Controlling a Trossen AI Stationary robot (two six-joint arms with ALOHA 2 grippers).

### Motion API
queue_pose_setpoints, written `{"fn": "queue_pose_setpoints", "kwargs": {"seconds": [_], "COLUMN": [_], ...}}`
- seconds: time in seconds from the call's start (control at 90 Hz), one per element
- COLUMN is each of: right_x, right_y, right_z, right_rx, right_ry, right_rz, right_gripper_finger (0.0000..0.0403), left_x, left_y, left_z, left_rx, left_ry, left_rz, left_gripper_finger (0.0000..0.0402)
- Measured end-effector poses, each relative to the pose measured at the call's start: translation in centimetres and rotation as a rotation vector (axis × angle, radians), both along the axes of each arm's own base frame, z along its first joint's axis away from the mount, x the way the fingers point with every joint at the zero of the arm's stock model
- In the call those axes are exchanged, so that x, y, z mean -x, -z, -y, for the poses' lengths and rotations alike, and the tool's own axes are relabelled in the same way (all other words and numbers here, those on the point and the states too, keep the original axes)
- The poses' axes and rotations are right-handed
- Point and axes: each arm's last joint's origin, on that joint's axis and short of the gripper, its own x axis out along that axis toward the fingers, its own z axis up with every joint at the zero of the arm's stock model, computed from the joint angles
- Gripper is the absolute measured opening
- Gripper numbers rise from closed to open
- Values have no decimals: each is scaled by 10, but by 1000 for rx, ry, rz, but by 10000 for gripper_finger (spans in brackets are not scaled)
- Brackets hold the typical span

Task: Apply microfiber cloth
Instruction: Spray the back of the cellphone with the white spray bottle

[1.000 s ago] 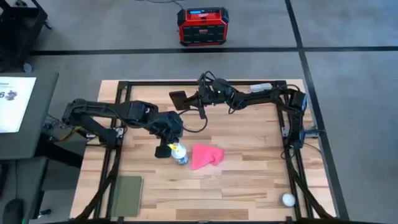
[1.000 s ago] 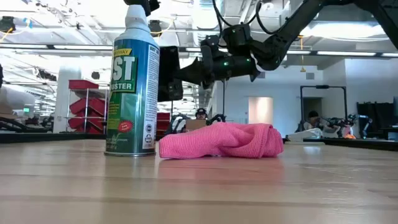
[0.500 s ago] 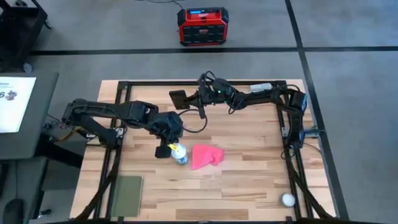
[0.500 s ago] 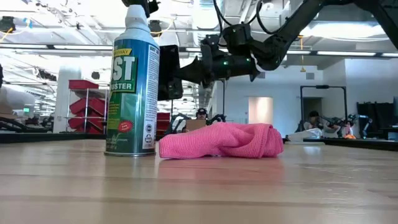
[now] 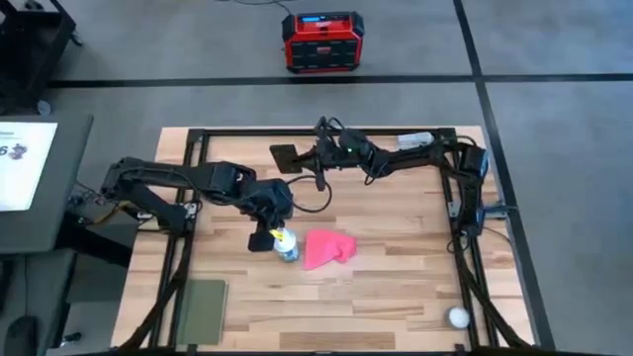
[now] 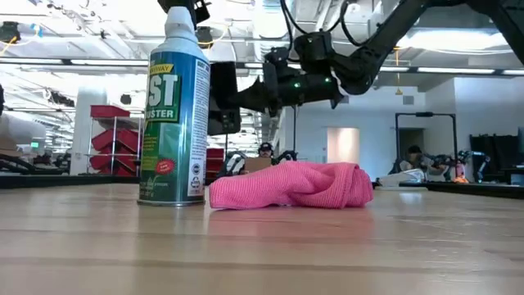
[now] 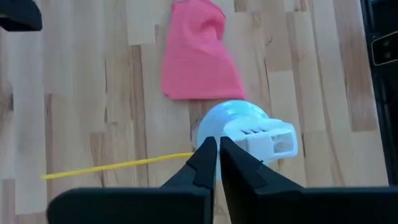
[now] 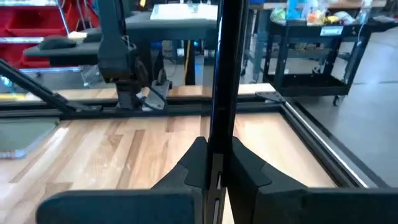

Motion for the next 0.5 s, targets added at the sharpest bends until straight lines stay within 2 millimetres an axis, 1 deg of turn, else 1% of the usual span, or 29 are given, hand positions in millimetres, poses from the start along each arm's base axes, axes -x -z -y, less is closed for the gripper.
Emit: {"fn": "queue_pose_setpoints", "kwargs": {"seconds": [0.167, 0.5], "right_x": [7, 4], "right_y": [7, 7], "right_z": [-6, -16], "right_rx": [-38, -46], "right_ry": [-4, -32], "right_rz": [46, 56], "right_gripper_finger": [17, 17], "left_x": [0, 0], "left_y": [0, 1], "left_z": [0, 0], "left_rx": [1, 0], "left_ry": [-3, 0], "left_rz": [-6, -4], "left_gripper_finger": [0, 0]}}
